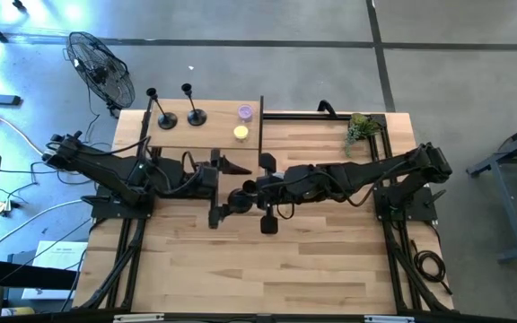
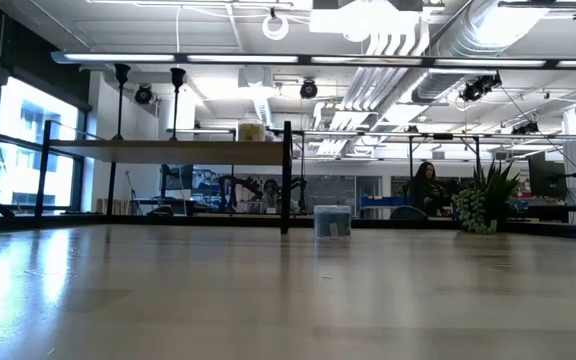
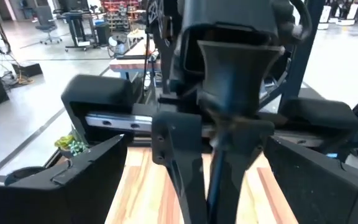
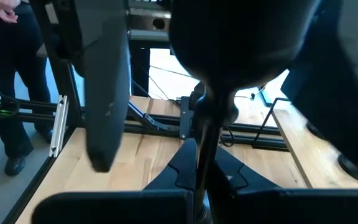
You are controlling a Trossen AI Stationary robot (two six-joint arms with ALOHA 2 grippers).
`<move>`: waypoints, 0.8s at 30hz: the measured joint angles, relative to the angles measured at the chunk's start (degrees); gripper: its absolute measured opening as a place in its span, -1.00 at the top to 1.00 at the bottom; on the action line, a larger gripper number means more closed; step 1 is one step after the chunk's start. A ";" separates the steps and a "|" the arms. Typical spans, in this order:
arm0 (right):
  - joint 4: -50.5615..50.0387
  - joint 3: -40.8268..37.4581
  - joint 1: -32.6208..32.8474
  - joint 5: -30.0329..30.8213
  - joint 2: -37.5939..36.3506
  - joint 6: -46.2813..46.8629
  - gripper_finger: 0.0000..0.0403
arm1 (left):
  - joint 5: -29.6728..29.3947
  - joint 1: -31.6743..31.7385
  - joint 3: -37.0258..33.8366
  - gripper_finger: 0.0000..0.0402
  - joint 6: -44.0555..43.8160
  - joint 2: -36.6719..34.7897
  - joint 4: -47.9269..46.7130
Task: Pick & Place candle stick holders
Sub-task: Put the black candle holder on the shelf
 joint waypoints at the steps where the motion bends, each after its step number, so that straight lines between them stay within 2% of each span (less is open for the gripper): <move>1: -0.01 -0.01 -0.01 0.00 0.01 0.01 0.98 | 0.01 0.00 0.00 -0.89 0.01 0.00 0.42; 7: -0.01 -0.03 0.01 -0.26 0.01 0.01 0.98 | -0.03 0.01 0.00 -0.78 1.51 -0.03 2.68; 18: 0.01 -0.04 0.01 -0.63 -0.01 0.02 0.98 | 0.00 0.00 0.00 -0.11 1.75 -0.02 2.47; 24: 0.04 -0.04 -0.01 -0.61 0.00 0.01 0.98 | -0.25 0.00 0.00 0.19 4.06 -0.02 2.45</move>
